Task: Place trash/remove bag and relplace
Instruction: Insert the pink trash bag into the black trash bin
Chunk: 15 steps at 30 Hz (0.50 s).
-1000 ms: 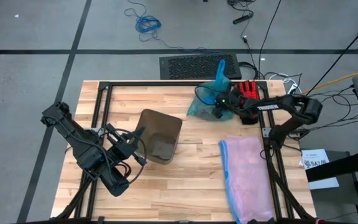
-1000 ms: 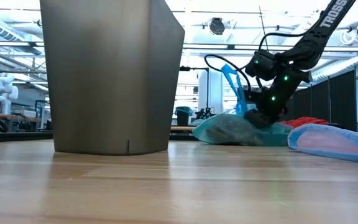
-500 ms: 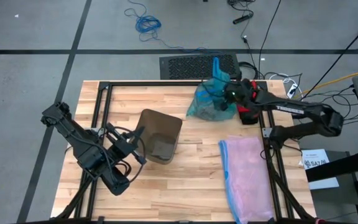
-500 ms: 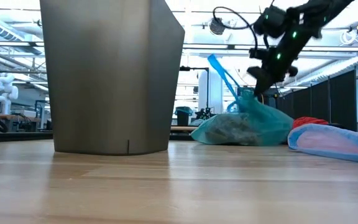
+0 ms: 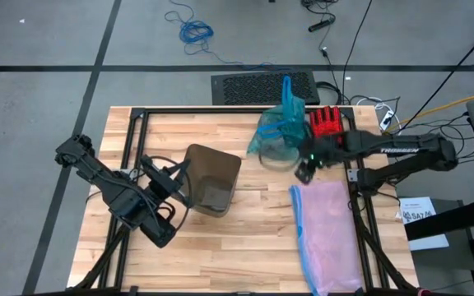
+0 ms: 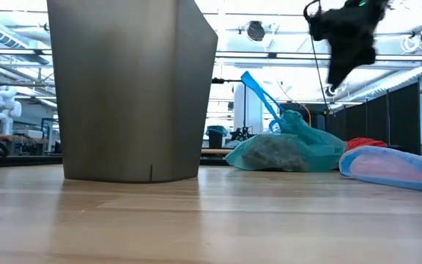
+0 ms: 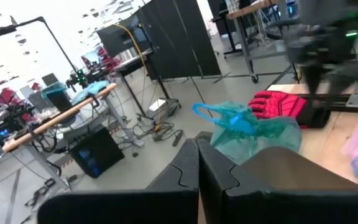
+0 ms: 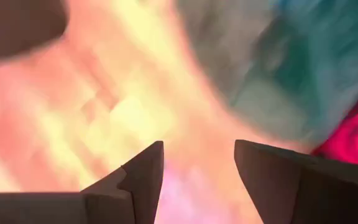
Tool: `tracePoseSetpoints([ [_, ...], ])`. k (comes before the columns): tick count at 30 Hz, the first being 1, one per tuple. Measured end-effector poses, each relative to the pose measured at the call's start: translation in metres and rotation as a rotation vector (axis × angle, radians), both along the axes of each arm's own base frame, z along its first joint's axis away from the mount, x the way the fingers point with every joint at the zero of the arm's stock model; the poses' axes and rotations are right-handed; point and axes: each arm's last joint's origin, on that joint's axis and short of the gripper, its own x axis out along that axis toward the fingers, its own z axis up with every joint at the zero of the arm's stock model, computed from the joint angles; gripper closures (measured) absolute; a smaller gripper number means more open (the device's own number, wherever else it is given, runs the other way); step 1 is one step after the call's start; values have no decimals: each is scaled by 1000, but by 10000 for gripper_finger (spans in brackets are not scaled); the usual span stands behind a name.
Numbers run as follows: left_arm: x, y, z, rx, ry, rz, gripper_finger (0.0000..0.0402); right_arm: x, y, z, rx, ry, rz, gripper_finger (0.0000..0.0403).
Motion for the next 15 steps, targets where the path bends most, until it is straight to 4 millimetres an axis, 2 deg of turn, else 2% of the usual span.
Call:
tracePoseSetpoints([
  [7,-1,2,-1,-2,32,1,402,-17,58,-26,133,120,-63,211],
  [15,-1,2,-1,-9,50,0,402,-7,116,-67,216,-31,-164,211],
])
